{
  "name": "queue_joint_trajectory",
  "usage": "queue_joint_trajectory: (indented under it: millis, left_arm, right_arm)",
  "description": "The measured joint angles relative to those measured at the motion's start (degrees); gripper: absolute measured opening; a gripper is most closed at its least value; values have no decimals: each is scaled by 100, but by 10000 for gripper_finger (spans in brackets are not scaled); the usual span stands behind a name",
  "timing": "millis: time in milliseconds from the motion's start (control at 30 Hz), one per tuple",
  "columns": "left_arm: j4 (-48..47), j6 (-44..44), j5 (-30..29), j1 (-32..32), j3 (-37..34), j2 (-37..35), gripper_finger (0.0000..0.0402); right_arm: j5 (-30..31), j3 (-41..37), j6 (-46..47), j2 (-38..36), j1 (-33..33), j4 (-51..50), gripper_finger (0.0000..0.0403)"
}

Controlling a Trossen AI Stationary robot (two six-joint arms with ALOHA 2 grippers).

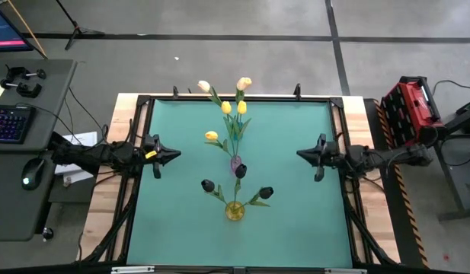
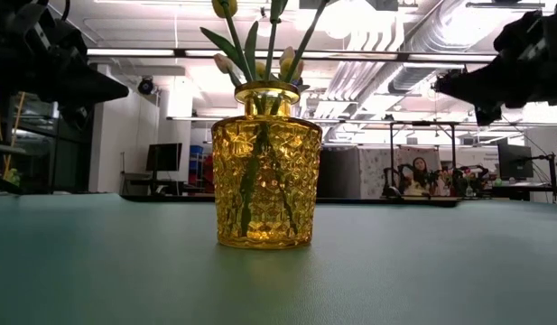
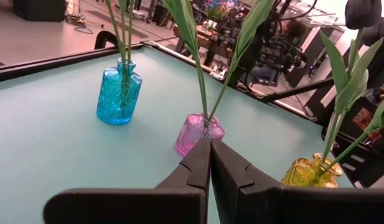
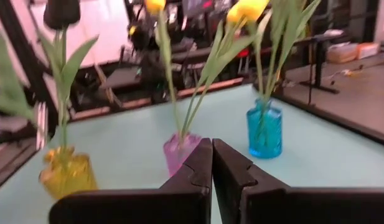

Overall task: Sort flowers into vase by color
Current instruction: Return to Home Position

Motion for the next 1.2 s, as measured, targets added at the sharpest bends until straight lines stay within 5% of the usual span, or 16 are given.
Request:
queue_joint_trajectory:
  millis: [167, 1200]
  left_arm:
    - [0, 1, 0, 0, 0, 0, 0]
    - [3, 0, 0, 0, 0, 0, 0]
  right_arm:
    - [2, 0, -1, -483, -310, 49, 0]
    - [13, -2, 0, -479, -464, 66, 0]
